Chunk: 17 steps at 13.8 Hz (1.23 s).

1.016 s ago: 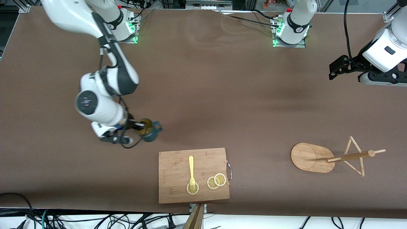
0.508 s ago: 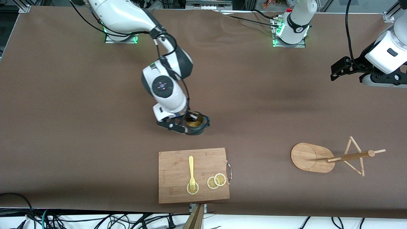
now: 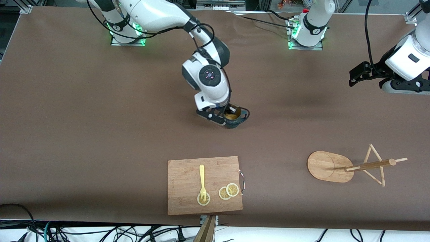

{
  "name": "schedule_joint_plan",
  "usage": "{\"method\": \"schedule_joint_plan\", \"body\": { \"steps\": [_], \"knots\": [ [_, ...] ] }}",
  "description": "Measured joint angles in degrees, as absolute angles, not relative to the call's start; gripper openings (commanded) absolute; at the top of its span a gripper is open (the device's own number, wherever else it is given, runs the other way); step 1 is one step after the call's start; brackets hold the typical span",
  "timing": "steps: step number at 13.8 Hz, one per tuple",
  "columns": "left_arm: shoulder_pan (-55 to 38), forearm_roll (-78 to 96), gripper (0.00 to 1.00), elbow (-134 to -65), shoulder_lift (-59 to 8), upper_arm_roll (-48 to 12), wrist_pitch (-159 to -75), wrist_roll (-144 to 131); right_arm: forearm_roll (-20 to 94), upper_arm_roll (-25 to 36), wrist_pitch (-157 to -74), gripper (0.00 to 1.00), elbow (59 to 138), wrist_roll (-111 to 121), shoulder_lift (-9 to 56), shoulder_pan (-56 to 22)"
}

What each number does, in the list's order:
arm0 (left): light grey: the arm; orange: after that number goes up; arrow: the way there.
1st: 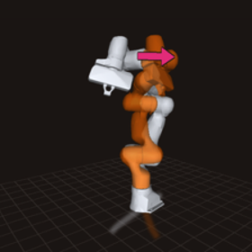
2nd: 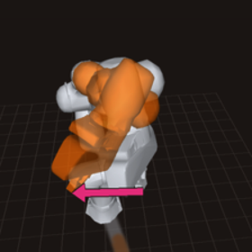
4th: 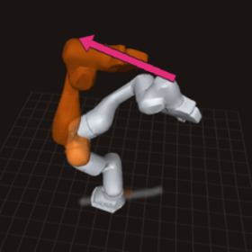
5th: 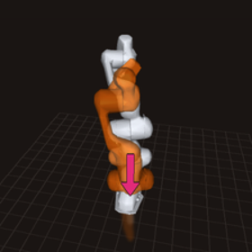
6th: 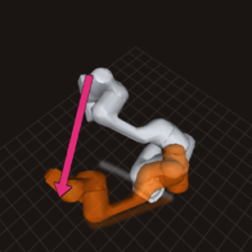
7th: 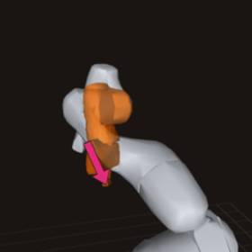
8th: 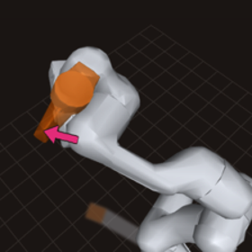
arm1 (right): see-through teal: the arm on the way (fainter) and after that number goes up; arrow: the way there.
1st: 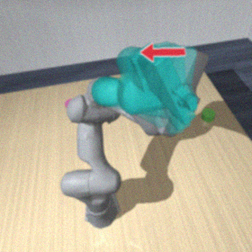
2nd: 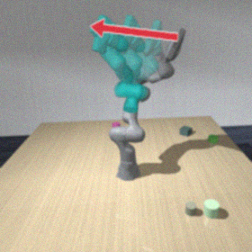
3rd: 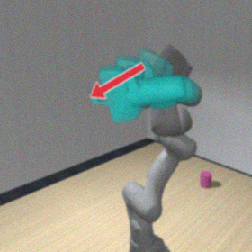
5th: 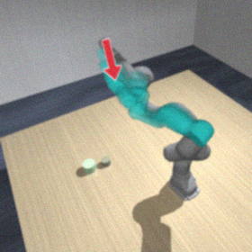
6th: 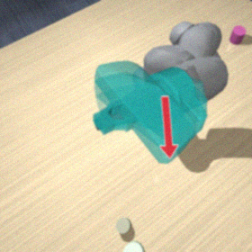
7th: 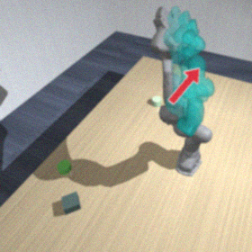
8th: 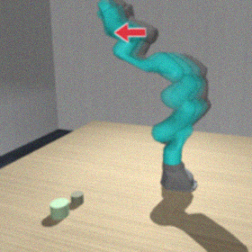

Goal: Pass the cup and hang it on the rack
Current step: 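Carry the mug to mid-table with the right gripper, then set the mug down and open the right gripper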

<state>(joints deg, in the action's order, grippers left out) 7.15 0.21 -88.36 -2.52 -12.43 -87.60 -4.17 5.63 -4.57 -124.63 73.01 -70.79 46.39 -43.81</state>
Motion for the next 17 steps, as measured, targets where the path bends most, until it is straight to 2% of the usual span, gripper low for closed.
{"method": "schedule_joint_plan", "body": {
  "steps": [4,8,9,10,11,17],
  "knots": [
    [7.76,0.21,1.0,-88.47,-4.04,-12.01,-87.6,-4.17,5.63,-8.91,-126.54,0.0,71.77,-75.21,48.3,-44.82],
    [7.72,0.21,1.0,-88.47,-4.36,-12.44,-87.06,-4.17,5.63,-10.02,-127.13,0.0,69.34,-75.73,51.75,-45.97],
    [7.7,0.21,1.0,-88.52,-4.38,-12.58,-86.7,-4.17,5.63,-10.04,-127.15,0.26,69.14,-75.74,52.1,-46.02],
    [7.64,0.21,1.0,-88.68,-4.52,-12.68,-86.27,-4.17,5.63,-10.04,-127.15,0.73,69.07,-75.74,52.24,-46.01],
    [7.53,0.21,1.0,-88.79,-4.95,-12.73,-85.73,-4.17,5.63,-10.04,-127.15,1.0,69.05,-75.75,52.26,-46.0],
    [7.64,0.21,1.0,-88.74,-10.51,-12.68,-84.6,-4.17,5.63,-9.97,-126.21,1.0,67.77,-75.68,52.19,-45.79]
  ]
}}
